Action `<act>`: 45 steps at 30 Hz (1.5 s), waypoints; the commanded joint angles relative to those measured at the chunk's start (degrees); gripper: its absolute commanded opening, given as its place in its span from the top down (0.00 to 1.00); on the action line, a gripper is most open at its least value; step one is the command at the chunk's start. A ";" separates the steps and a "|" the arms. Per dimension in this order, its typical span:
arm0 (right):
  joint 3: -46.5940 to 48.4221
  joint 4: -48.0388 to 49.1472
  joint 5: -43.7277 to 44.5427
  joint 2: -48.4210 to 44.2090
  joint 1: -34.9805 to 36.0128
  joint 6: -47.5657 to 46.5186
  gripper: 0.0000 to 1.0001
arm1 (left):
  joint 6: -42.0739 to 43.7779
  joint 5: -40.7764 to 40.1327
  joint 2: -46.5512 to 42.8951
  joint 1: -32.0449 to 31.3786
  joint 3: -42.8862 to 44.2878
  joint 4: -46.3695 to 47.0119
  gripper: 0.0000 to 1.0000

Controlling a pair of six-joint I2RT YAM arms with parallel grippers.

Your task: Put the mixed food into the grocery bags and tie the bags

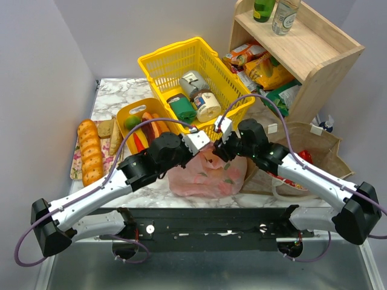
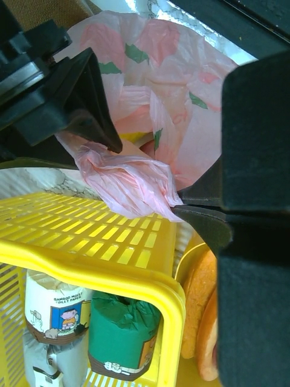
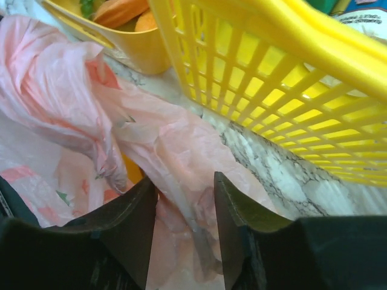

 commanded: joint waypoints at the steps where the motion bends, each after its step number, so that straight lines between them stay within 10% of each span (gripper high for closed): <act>1: 2.57 -2.51 6.72 -1.07 -0.08 -0.41 0.60 | 0.70 1.42 -1.52 -0.10 -0.87 1.15 1.00; 13: 4.32 -3.04 3.50 -5.54 -1.92 2.40 0.81 | 2.98 9.95 -4.52 -0.10 -2.63 1.59 1.00; 34: 7.13 -8.75 -9.16 -12.05 -2.10 8.03 0.99 | 4.66 -10.00 -3.37 -0.19 0.53 1.33 1.00; 45: 6.61 -12.18 -5.41 -15.83 -2.01 11.63 0.99 | 6.67 4.23 -5.30 -0.19 0.97 2.47 1.00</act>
